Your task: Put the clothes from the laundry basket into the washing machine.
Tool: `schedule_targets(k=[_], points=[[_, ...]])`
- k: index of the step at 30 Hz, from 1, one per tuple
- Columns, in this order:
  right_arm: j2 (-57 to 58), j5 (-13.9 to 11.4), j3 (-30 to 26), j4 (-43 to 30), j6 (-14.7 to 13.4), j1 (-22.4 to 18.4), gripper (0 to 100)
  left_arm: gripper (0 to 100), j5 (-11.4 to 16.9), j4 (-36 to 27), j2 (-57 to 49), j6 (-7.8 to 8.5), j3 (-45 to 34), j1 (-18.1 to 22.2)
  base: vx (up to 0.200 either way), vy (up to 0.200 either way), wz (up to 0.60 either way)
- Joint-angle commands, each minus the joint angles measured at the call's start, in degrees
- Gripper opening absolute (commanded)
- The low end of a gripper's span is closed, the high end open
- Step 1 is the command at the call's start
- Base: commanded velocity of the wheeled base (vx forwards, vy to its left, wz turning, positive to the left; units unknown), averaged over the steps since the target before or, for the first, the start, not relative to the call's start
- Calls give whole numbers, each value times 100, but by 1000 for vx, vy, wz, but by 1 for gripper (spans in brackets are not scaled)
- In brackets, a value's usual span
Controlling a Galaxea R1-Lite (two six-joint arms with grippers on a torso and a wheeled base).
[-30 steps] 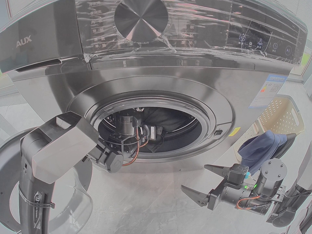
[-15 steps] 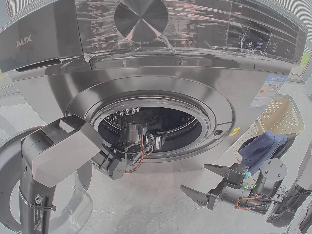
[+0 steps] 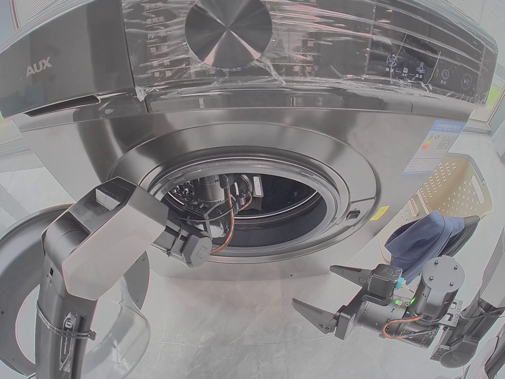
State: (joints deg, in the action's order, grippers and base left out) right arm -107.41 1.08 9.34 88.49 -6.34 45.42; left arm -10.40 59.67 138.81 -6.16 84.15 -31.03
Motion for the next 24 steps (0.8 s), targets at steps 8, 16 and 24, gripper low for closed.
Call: schedule_targets(k=[8, 16, 24], points=[[-8, -3, -2, 1, 1, -16, 100, 0, -50, 71, 225, -44, 224, 53, 0, 0, 0], [-8, -3, -11, 1, 1, -25, 100, 100, -147, -123, -241, -88, -487, -62, 0, 0, 0], [1, -12, -37, 1, 1, -33, 100, 100, -138, -334, -1586, -61, -2632, -598, 0, 0, 0]])
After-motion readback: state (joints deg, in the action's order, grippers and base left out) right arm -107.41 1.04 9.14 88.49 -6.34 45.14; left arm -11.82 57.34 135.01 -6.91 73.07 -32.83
